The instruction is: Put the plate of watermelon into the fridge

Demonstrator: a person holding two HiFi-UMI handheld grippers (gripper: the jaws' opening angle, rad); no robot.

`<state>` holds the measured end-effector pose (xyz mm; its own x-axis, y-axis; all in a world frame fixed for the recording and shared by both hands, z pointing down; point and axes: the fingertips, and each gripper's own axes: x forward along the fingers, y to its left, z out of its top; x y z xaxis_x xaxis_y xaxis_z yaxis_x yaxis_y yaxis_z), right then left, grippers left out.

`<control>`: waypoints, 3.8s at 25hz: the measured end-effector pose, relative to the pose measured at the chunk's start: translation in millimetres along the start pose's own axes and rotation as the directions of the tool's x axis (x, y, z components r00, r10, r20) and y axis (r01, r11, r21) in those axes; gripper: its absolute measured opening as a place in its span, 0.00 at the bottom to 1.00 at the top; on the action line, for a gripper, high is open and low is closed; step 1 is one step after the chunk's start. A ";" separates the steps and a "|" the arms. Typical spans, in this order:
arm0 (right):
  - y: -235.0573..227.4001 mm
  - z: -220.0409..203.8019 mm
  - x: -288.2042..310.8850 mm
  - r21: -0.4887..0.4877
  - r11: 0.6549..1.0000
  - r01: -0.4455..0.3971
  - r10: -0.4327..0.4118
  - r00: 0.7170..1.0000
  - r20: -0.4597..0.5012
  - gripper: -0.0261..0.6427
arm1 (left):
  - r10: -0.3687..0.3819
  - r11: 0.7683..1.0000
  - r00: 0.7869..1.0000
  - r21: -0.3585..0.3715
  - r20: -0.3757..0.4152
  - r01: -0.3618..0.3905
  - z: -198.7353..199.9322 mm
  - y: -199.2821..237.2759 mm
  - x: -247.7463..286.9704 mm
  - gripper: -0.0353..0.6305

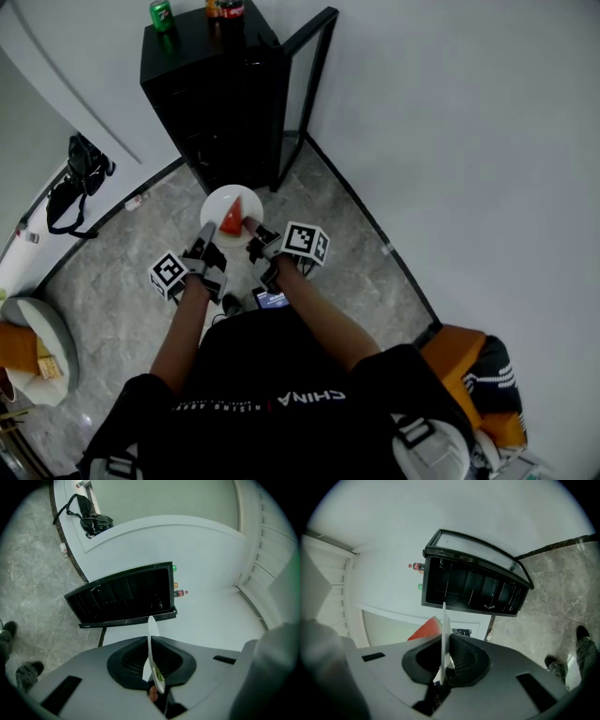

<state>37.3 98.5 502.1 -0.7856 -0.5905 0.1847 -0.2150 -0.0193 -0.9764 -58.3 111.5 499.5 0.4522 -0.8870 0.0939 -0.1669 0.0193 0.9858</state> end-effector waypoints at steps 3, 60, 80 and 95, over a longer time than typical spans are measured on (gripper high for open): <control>-3.1 6.3 -5.1 0.005 1.000 -0.002 0.002 1.000 -0.014 0.08 | 0.005 1.000 1.000 0.004 0.007 -0.005 -7.4 -0.7 4.6 0.09; -28.8 118.4 143.8 0.048 0.998 0.048 -0.052 0.995 0.081 0.08 | 0.011 1.000 0.982 0.003 -0.190 -0.011 114.8 40.3 161.6 0.09; -27.9 186.6 166.9 0.015 1.000 -0.005 0.008 0.983 -0.185 0.08 | 0.066 0.996 0.996 -0.058 0.068 -0.062 113.6 33.6 210.9 0.09; -15.3 171.0 210.0 0.029 0.999 0.023 -0.022 0.999 -0.049 0.08 | 0.043 0.994 0.999 -0.102 -0.030 -0.046 168.3 38.4 208.6 0.09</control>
<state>-25.3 -163.2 536.6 -0.8082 -0.5498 0.2109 -0.2162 -0.0561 -0.9747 -117.8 -150.5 533.5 0.4706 -0.8711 0.1402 -0.0970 0.1068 0.9895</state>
